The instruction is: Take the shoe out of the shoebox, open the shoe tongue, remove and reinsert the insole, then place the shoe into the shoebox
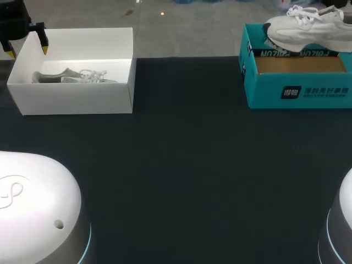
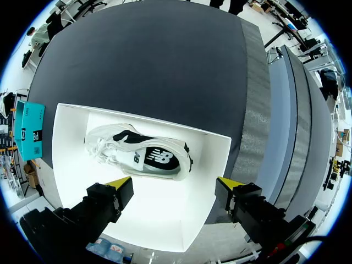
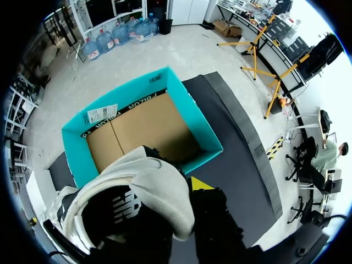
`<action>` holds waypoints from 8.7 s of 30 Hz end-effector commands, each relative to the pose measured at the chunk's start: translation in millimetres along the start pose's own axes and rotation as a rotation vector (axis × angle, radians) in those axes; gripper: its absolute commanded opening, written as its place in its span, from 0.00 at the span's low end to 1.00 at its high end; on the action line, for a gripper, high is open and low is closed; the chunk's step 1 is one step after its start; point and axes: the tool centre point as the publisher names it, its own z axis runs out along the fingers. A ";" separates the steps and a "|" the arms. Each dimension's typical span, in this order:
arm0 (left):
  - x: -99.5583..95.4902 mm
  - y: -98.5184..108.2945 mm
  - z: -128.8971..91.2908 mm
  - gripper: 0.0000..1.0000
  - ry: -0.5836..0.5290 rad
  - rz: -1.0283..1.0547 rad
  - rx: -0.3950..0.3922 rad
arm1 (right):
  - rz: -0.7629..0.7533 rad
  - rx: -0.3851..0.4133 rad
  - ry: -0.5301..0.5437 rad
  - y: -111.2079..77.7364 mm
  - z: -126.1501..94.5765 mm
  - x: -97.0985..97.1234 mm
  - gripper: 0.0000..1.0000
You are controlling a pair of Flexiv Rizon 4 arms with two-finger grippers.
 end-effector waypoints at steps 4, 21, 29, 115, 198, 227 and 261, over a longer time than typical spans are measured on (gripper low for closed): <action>0.6 0.4 -0.5 1.00 0.001 0.001 0.001 | -0.036 -0.112 -0.014 -87.6 -16.5 -3.3 0.00; 0.6 0.4 -0.5 1.00 0.001 0.001 0.001 | -0.145 -0.082 -0.064 -217.8 -17.5 16.7 0.00; 0.6 0.4 -0.5 1.00 0.001 0.001 0.001 | -0.219 -0.088 -0.086 -273.6 -16.8 28.9 0.00; 0.6 0.4 -0.5 1.00 0.001 0.001 0.001 | -0.243 -0.061 -0.197 -501.5 123.3 176.8 0.26; 0.6 0.4 -0.5 1.00 0.001 0.001 0.001 | -2.054 -0.643 1.070 -437.4 6.5 64.3 1.00; 0.6 0.4 -0.5 1.00 0.001 0.001 0.001 | -1.760 -0.664 0.971 -420.8 26.2 29.0 1.00; 0.6 0.4 -0.5 1.00 0.001 0.001 0.001 | -1.774 -0.597 1.145 -419.5 73.6 65.7 1.00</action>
